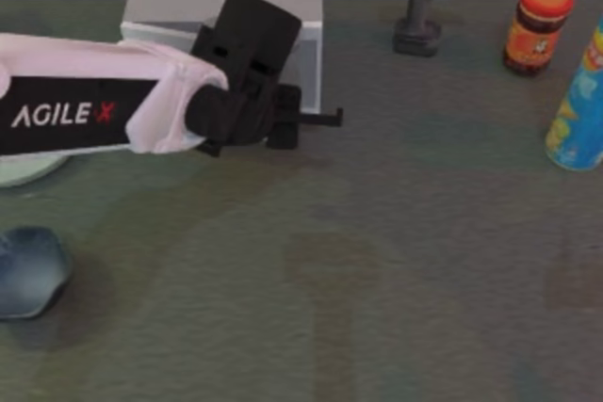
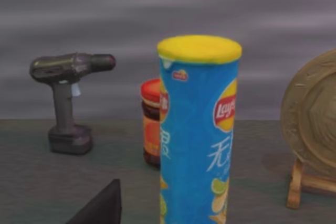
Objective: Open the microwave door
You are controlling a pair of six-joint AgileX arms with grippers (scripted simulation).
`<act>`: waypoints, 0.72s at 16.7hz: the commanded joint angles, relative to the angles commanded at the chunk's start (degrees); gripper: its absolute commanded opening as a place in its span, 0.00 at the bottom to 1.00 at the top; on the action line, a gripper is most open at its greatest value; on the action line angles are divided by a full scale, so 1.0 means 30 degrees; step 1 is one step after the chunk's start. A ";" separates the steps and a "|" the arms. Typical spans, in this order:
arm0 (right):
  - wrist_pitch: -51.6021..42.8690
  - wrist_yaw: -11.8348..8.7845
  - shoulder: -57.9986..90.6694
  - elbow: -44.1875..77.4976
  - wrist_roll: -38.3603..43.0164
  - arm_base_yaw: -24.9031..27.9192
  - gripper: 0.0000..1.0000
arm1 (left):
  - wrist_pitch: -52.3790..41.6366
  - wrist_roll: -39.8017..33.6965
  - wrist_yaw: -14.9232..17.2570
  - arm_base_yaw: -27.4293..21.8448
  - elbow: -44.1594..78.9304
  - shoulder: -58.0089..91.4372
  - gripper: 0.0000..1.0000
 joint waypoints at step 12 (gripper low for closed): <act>0.0000 0.0000 0.0000 0.0000 0.0000 0.0000 1.00 | 0.0576 0.1133 0.0897 0.0270 -0.1086 -0.0752 0.00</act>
